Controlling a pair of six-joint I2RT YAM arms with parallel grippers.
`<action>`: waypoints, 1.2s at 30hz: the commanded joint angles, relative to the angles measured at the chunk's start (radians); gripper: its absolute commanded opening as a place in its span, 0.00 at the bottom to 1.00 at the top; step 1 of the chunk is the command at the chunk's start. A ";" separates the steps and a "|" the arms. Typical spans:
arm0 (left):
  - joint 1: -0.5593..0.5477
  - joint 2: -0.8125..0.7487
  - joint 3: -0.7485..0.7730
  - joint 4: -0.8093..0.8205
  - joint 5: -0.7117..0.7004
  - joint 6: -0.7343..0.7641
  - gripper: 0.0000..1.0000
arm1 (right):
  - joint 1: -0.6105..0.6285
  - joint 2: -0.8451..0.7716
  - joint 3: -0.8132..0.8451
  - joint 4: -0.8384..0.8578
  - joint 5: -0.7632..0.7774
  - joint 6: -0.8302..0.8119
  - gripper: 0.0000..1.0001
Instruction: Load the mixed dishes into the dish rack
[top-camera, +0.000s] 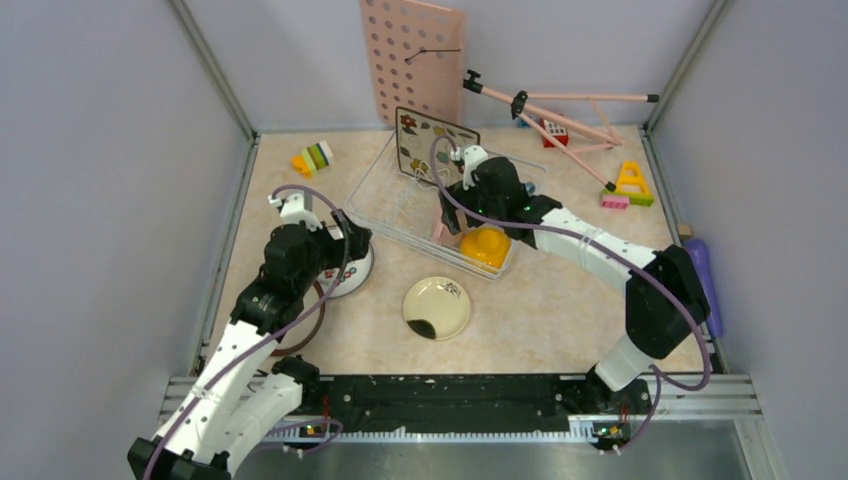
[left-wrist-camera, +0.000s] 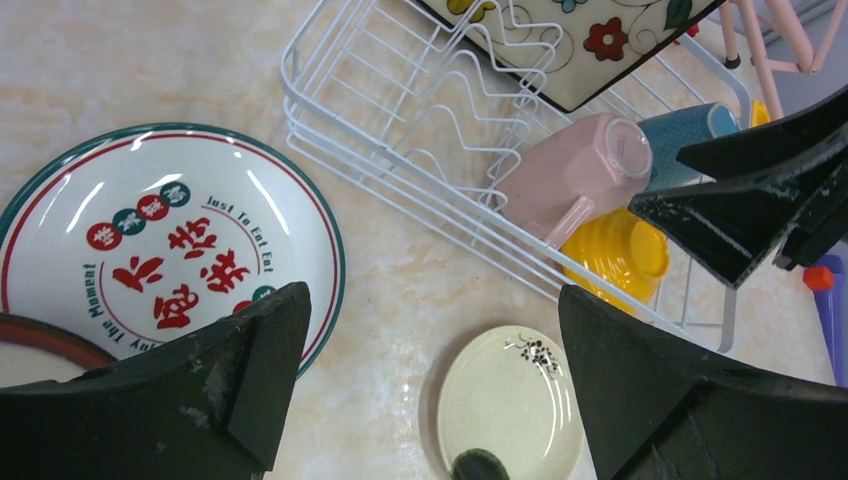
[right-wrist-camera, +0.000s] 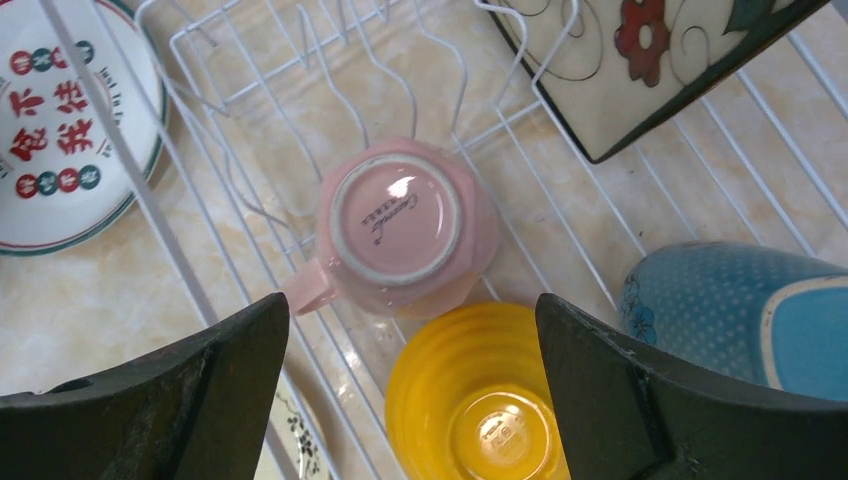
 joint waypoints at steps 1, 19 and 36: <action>0.006 -0.068 -0.050 -0.031 -0.038 -0.011 0.99 | -0.001 0.061 0.088 0.032 0.073 -0.028 0.91; 0.009 -0.104 -0.092 -0.035 -0.059 -0.011 0.99 | -0.001 0.227 0.255 -0.099 -0.099 -0.107 0.36; 0.009 -0.133 -0.132 -0.010 -0.036 -0.061 0.98 | 0.018 0.020 0.213 0.023 0.481 0.486 0.00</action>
